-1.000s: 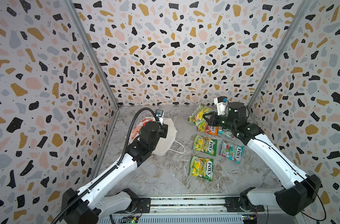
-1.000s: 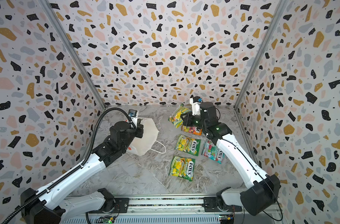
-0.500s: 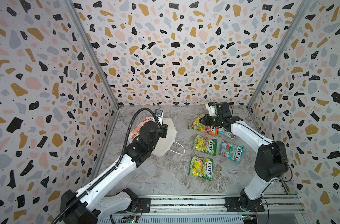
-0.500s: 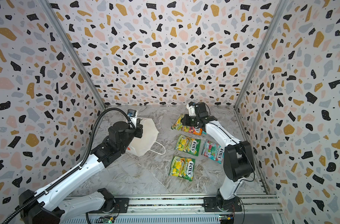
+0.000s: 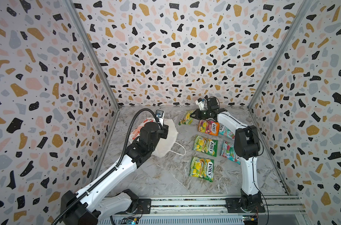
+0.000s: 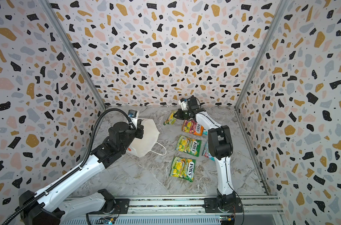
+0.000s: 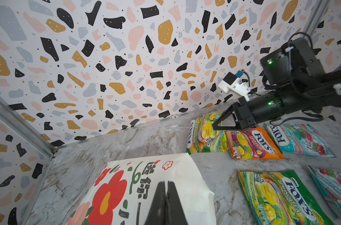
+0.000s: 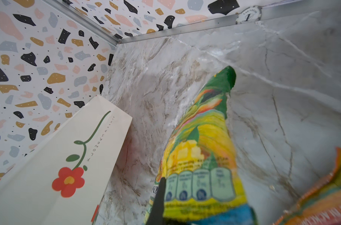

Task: Take the snacks out of the paper bag
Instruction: 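Lower the green packet beside the orange packet and open the right gripper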

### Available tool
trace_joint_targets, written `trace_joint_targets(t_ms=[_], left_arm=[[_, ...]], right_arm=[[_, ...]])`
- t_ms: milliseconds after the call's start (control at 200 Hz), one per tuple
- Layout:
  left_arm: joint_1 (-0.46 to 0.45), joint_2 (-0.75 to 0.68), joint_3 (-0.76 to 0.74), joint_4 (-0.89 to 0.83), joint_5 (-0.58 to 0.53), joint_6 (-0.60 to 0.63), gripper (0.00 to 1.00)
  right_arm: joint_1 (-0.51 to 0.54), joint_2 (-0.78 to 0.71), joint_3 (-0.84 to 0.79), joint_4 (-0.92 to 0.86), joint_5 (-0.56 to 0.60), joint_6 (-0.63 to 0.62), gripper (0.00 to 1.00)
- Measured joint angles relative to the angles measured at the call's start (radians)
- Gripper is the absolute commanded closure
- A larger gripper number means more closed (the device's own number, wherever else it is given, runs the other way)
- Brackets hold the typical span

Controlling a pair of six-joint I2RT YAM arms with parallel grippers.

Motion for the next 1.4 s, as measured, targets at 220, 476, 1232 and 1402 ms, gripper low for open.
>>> trace_joint_targets(t_ms=[220, 476, 1232, 1402], left_arm=[[0.000, 0.000, 0.000, 0.000, 0.003, 0.000, 1.00], [0.000, 0.000, 0.000, 0.000, 0.003, 0.000, 1.00], [0.000, 0.000, 0.000, 0.000, 0.010, 0.000, 1.00], [0.000, 0.000, 0.000, 0.000, 0.021, -0.004, 1.00]], right_arm=[[0.000, 0.139, 0.137, -0.063, -0.053, -0.005, 1.00], [-0.004, 0.167, 0.173, -0.117, -0.057, -0.029, 1.00], [-0.035, 0.144, 0.142, -0.202, 0.188, -0.115, 0.48], [-0.031, -0.021, -0.013, -0.189, 0.283, -0.141, 0.47]])
